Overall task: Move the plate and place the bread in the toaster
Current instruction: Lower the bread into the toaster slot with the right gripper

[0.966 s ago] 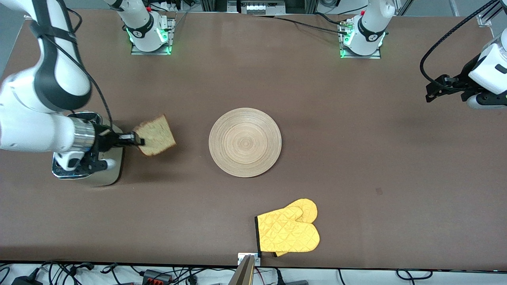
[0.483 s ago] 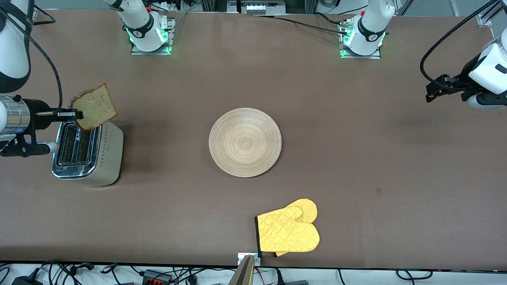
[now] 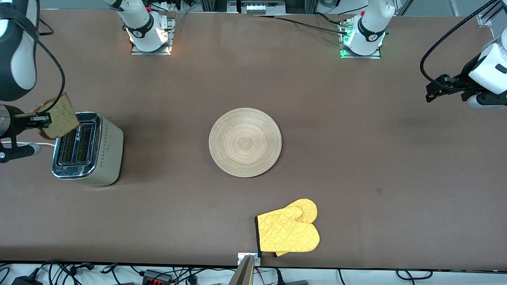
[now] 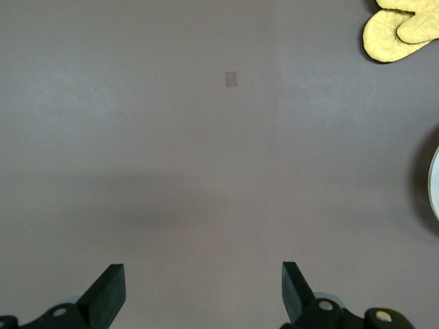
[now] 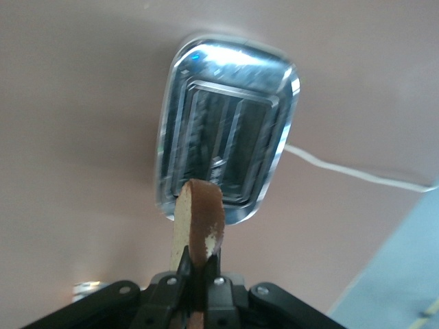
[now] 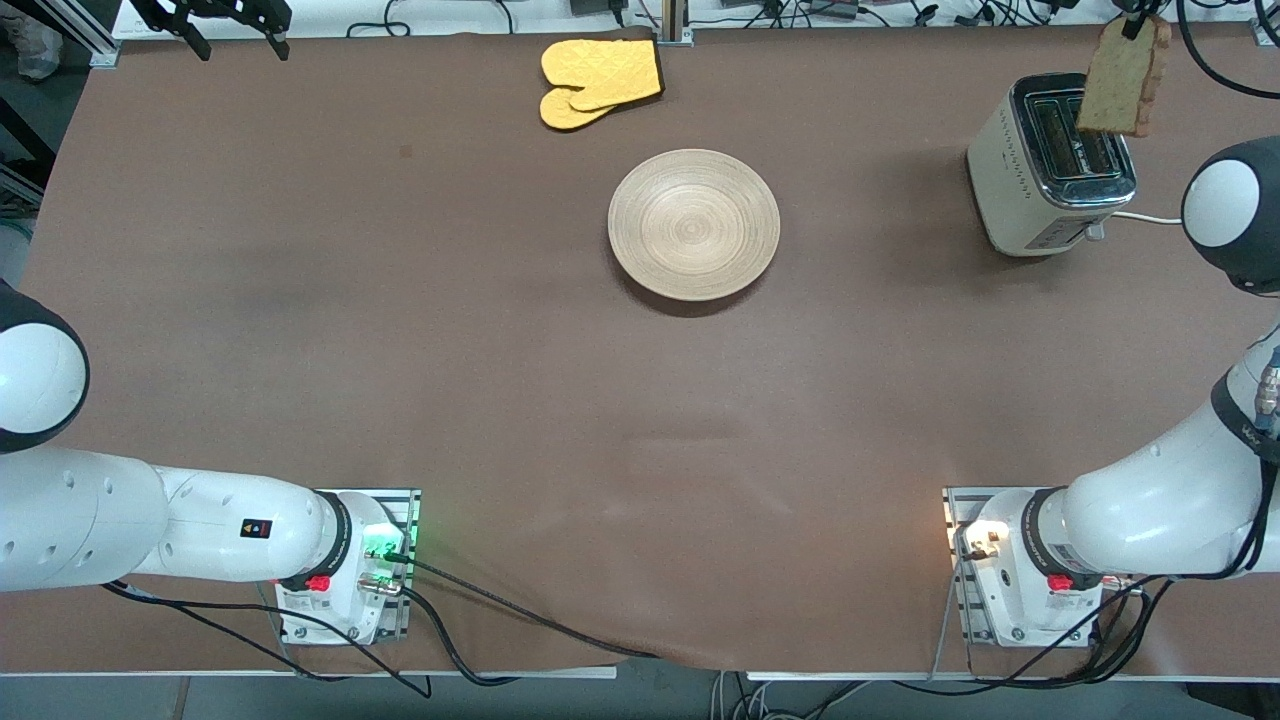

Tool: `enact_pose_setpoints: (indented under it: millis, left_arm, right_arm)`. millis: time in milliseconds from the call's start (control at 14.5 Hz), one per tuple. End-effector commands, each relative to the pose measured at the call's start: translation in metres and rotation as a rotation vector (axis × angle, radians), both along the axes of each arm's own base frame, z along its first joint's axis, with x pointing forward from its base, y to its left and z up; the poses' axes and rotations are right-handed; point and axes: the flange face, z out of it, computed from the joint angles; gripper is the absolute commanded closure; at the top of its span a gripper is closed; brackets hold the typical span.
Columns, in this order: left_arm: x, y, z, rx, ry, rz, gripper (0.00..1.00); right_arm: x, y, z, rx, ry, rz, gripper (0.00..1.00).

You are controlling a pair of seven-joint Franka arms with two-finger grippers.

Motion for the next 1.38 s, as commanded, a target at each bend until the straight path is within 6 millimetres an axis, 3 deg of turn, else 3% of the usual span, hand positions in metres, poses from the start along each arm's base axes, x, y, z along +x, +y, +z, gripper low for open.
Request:
enact_pose_setpoints:
  millis: [0,138,1310]
  left_arm:
    - [0.003,-0.001,0.005,-0.006,0.004,-0.009,0.00]
    - [0.003,-0.001,0.005,-0.006,0.004,-0.009,0.00]
    - [0.003,0.000,0.005,-0.006,0.004,-0.007,0.00]
  right_arm:
    - [0.011,0.024,-0.003,-0.088,-0.008,0.087,1.00]
    - [0.018,0.032,-0.013,-0.095,-0.026,0.104,1.00]
    - [0.045,0.029,-0.072,-0.088,-0.035,0.115,1.00]
